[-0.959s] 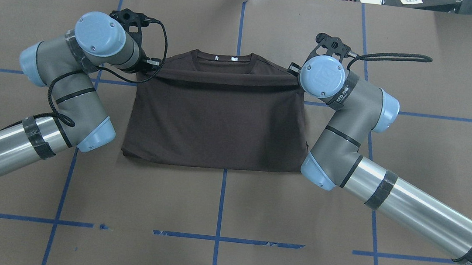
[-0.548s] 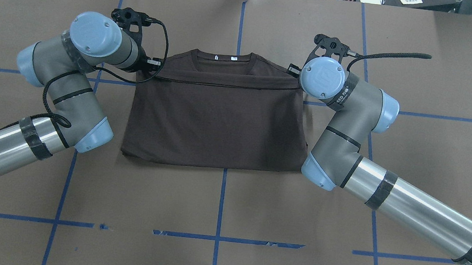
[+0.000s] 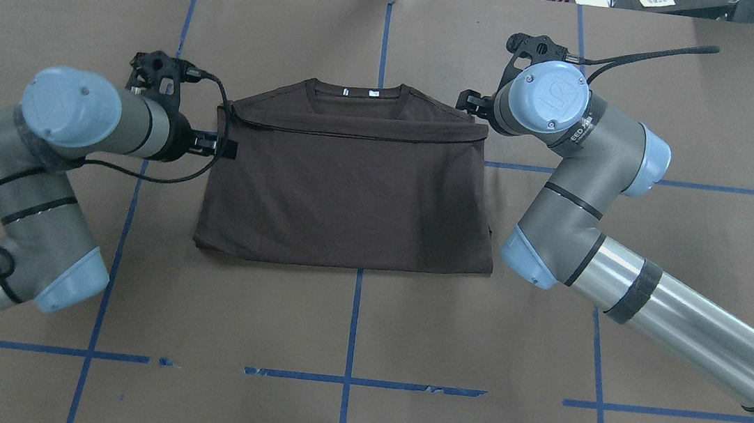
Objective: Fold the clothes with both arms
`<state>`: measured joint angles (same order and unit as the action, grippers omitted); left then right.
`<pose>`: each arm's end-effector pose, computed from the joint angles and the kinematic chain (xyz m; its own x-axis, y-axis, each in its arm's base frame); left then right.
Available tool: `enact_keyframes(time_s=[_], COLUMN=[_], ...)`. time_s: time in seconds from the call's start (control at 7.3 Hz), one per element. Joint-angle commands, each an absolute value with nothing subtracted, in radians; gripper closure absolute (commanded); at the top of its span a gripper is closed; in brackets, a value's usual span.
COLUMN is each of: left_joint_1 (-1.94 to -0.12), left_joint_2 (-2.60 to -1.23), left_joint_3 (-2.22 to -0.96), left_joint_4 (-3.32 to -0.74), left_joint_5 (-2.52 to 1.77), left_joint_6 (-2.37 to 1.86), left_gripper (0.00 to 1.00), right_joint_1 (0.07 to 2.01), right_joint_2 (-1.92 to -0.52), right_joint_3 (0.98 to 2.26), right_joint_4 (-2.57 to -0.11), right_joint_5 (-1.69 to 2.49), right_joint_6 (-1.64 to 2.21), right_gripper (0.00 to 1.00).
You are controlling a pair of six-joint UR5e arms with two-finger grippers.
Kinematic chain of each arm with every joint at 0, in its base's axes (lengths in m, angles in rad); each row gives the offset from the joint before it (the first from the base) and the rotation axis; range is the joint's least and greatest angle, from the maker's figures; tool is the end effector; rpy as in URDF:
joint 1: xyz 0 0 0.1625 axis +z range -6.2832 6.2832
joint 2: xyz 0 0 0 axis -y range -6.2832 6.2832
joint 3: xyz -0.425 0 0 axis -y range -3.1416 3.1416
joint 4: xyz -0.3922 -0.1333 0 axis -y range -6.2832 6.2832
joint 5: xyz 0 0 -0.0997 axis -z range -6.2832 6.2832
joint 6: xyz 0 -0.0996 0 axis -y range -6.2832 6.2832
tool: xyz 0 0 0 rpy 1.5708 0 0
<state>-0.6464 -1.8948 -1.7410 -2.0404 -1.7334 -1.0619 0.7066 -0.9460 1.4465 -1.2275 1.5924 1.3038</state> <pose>0.4229 -0.4659 0.3535 0.6355 0.1228 -0.7623 0.2045 0.9252 0.3195 -0.4726 -0.5759 0.3107 0.6556 0.2128 0.7245 -0.4809 0.8574 0.1833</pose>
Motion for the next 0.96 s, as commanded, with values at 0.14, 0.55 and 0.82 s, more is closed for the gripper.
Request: enact_keyframes(time_s=[0.14,0.55,0.82], left_joint_1=[-0.508,-0.463,-0.457], left_joint_2=[-1.816,-1.810,-1.799], left_joint_3=[-1.822,-1.819,-1.821], left_joint_4=[-2.042,-2.040,-2.040], left_joint_5=[-1.700,-1.678,-1.678], left_joint_6=[-1.230,-1.266,-1.267], left_gripper=[0.19,0.31,0.51], right_joint_1=[0.709,0.709,0.709], right_joint_2=[-0.953,-0.960,-0.965], right_joint_3=[1.456,1.457,1.460], right_joint_4=[-1.227,-1.226,-1.226], right_joint_5=[1.600,1.598,1.597], right_joint_6=[1.299,1.299,1.299], right_gripper=[0.00,0.00,0.00])
